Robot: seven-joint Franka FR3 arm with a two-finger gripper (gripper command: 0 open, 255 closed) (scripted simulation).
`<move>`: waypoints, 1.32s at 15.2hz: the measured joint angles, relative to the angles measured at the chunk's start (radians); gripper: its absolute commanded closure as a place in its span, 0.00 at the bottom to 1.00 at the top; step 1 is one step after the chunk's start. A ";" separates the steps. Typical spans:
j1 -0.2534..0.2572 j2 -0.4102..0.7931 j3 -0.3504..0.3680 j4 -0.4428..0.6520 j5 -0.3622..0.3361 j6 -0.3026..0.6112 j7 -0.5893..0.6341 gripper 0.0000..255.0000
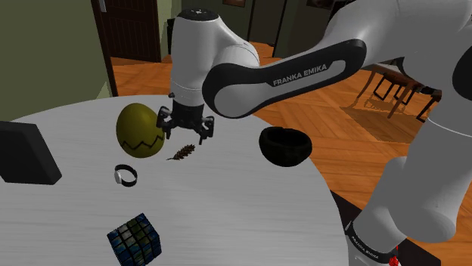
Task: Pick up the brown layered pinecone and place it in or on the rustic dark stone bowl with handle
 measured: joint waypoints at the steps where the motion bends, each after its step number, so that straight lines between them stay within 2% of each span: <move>1: -0.003 0.002 -0.003 0.003 -0.001 0.003 -0.004 0.00; 4: 0.000 -0.001 -0.003 -0.005 -0.009 0.018 0.006 0.00; 5: 0.000 -0.008 -0.003 -0.016 -0.004 0.016 0.009 1.00; 14: 0.000 0.001 0.001 -0.041 0.013 0.012 -0.001 1.00; 20: 0.001 0.034 -0.001 0.016 0.012 -0.042 -0.011 1.00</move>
